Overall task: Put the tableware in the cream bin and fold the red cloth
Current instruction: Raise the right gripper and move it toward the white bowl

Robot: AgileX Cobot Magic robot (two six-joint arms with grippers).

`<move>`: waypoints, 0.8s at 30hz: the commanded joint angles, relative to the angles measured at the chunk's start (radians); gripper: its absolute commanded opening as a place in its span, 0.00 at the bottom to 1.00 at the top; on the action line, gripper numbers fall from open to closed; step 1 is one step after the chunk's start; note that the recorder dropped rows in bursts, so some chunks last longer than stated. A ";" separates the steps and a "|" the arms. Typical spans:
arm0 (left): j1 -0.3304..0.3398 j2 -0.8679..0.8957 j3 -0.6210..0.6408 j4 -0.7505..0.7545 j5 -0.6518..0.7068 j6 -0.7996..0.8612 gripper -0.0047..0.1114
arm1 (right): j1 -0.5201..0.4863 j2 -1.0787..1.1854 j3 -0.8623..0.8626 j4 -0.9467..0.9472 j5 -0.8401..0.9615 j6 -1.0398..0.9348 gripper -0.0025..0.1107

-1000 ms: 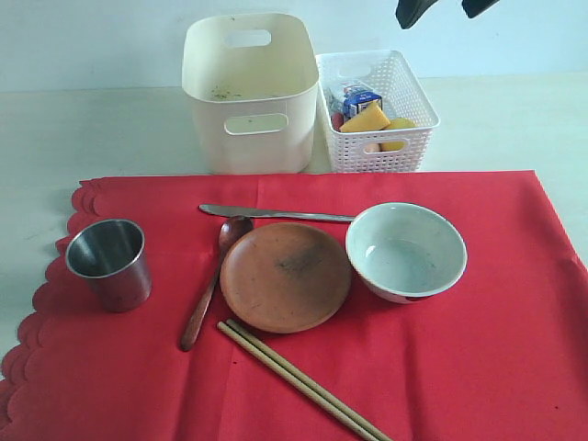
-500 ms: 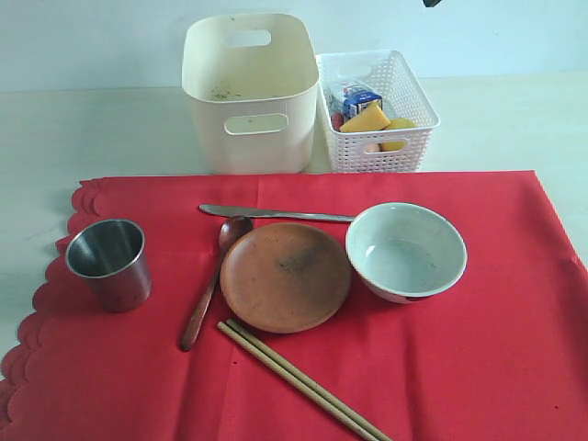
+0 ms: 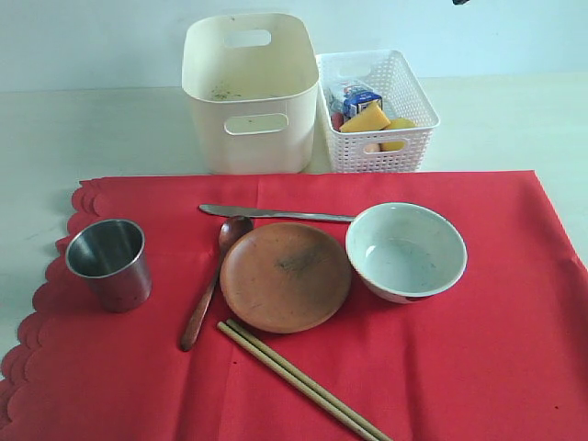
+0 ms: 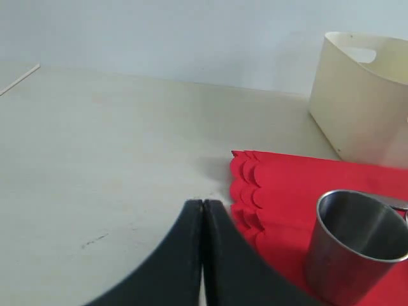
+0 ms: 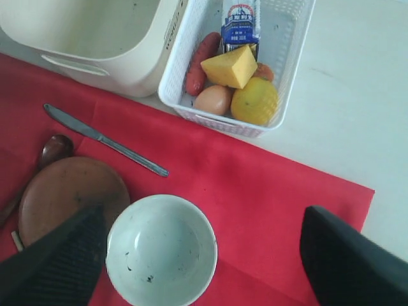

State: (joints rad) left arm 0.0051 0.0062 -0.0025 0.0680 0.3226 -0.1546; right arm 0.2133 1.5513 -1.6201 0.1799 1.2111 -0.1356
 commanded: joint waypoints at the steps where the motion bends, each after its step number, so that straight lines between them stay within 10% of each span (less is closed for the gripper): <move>1: -0.006 -0.006 0.003 -0.001 -0.004 -0.003 0.05 | -0.005 -0.063 0.082 -0.005 -0.007 0.006 0.71; 24: -0.006 -0.006 0.003 -0.001 -0.004 -0.003 0.05 | -0.005 -0.167 0.575 0.024 -0.218 0.006 0.71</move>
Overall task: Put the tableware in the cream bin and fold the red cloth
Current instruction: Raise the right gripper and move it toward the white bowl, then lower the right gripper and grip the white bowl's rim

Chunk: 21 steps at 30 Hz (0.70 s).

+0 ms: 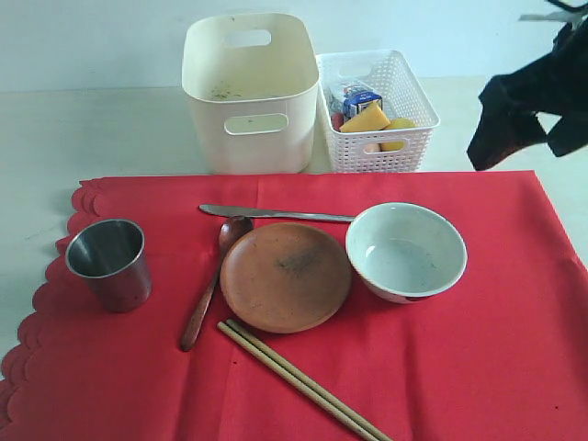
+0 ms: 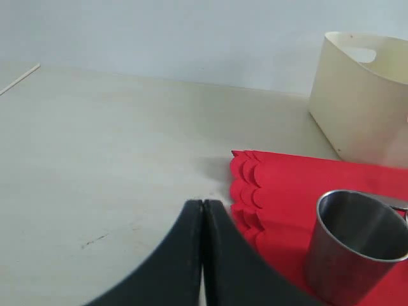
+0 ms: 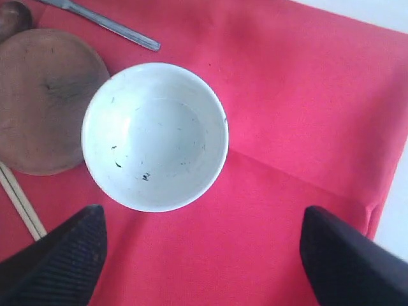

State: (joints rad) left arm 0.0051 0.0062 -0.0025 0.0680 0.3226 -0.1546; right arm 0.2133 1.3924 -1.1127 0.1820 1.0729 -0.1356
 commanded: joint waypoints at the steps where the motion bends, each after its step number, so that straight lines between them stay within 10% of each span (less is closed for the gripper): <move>1: -0.006 -0.006 0.003 -0.001 -0.004 -0.003 0.05 | -0.005 -0.008 0.089 0.027 -0.101 0.006 0.71; 21: -0.006 -0.006 0.003 -0.001 -0.004 -0.003 0.05 | -0.005 0.289 0.168 0.076 -0.336 0.000 0.71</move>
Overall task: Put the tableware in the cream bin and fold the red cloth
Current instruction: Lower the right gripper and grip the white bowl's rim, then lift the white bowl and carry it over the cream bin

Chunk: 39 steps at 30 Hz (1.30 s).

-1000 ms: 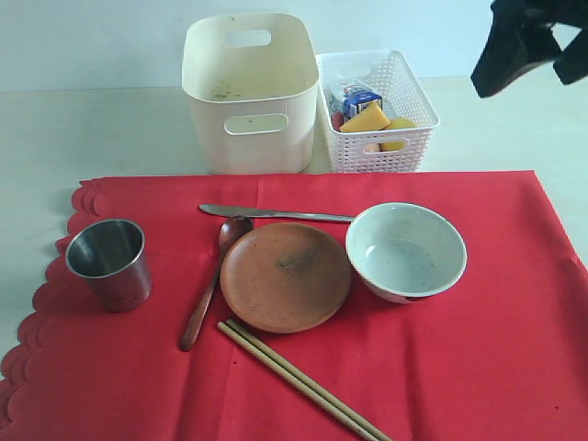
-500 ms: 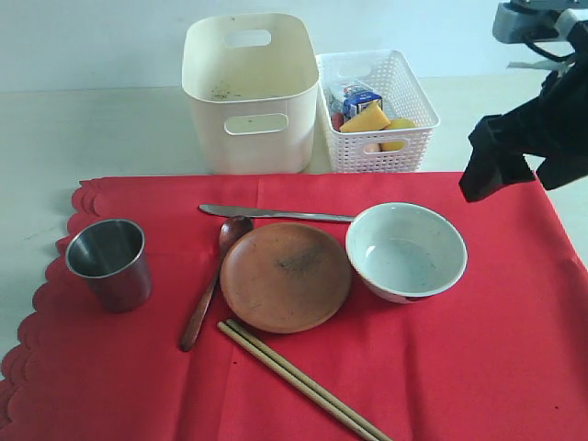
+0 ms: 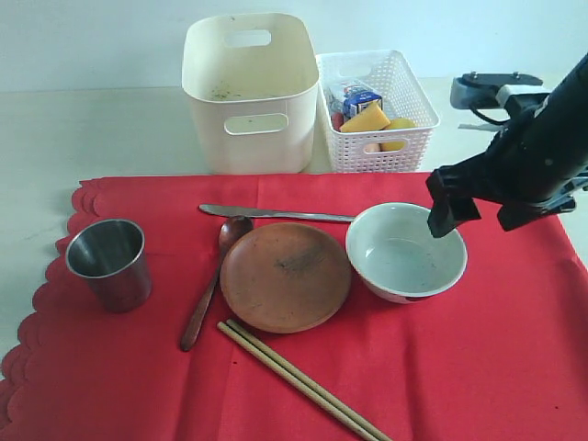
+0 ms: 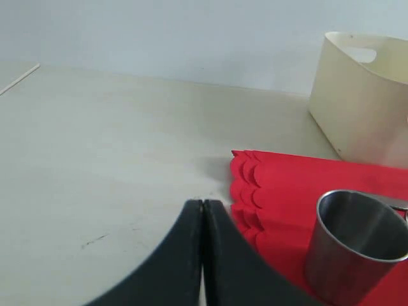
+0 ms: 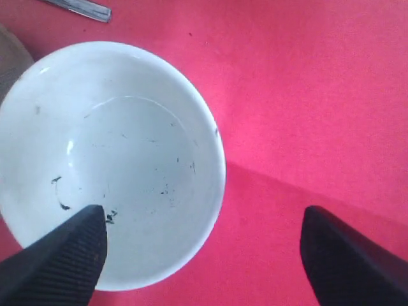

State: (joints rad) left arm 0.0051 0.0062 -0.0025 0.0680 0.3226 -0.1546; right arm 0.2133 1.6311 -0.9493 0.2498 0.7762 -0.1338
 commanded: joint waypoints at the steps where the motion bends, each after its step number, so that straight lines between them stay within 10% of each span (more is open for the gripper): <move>1: -0.006 -0.006 0.003 -0.001 -0.004 -0.003 0.05 | -0.005 0.077 0.005 0.008 -0.050 -0.004 0.71; 6: -0.006 -0.006 0.003 -0.001 -0.004 -0.003 0.05 | -0.005 0.163 0.005 0.021 -0.097 -0.022 0.63; 14: -0.006 -0.006 0.003 -0.001 -0.004 -0.003 0.05 | -0.005 0.194 0.005 0.029 -0.148 -0.022 0.02; 39: -0.006 -0.006 0.003 -0.001 -0.004 -0.003 0.05 | 0.008 -0.023 -0.407 0.034 0.119 -0.011 0.02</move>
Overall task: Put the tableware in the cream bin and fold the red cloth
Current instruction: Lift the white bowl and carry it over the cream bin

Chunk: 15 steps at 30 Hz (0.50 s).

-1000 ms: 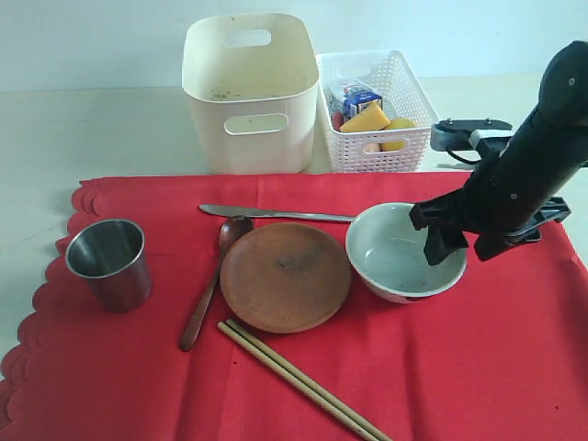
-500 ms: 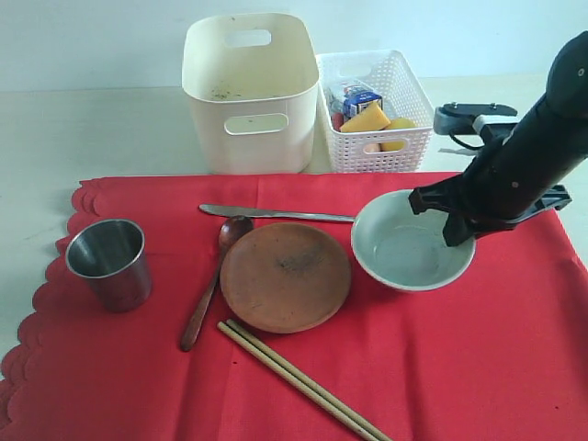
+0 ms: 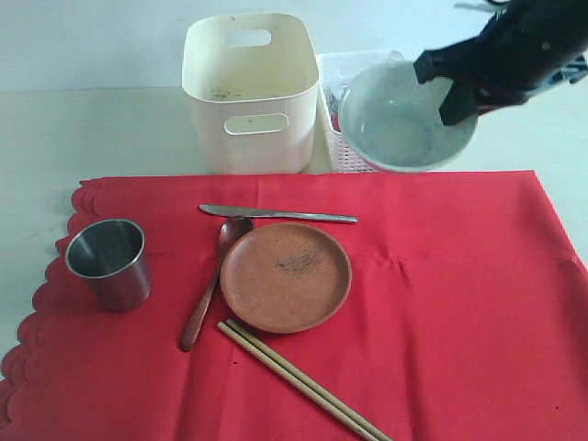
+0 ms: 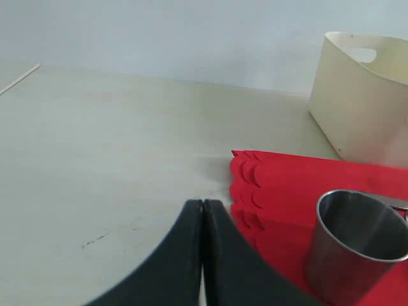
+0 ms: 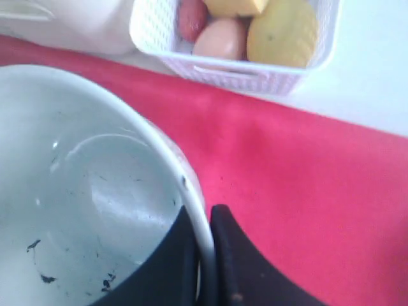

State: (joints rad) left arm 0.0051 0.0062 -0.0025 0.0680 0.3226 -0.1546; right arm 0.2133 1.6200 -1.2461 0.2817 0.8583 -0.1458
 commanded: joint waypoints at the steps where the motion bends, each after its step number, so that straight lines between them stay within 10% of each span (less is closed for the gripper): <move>1: -0.006 -0.006 0.003 -0.001 -0.004 -0.003 0.05 | 0.013 -0.012 -0.134 0.002 0.039 0.001 0.02; 15: -0.006 -0.006 0.003 -0.001 -0.004 -0.003 0.05 | 0.158 0.214 -0.578 -0.003 0.099 0.070 0.02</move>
State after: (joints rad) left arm 0.0051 0.0062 -0.0025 0.0680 0.3226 -0.1546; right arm 0.3437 1.7804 -1.7388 0.2815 0.9532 -0.0947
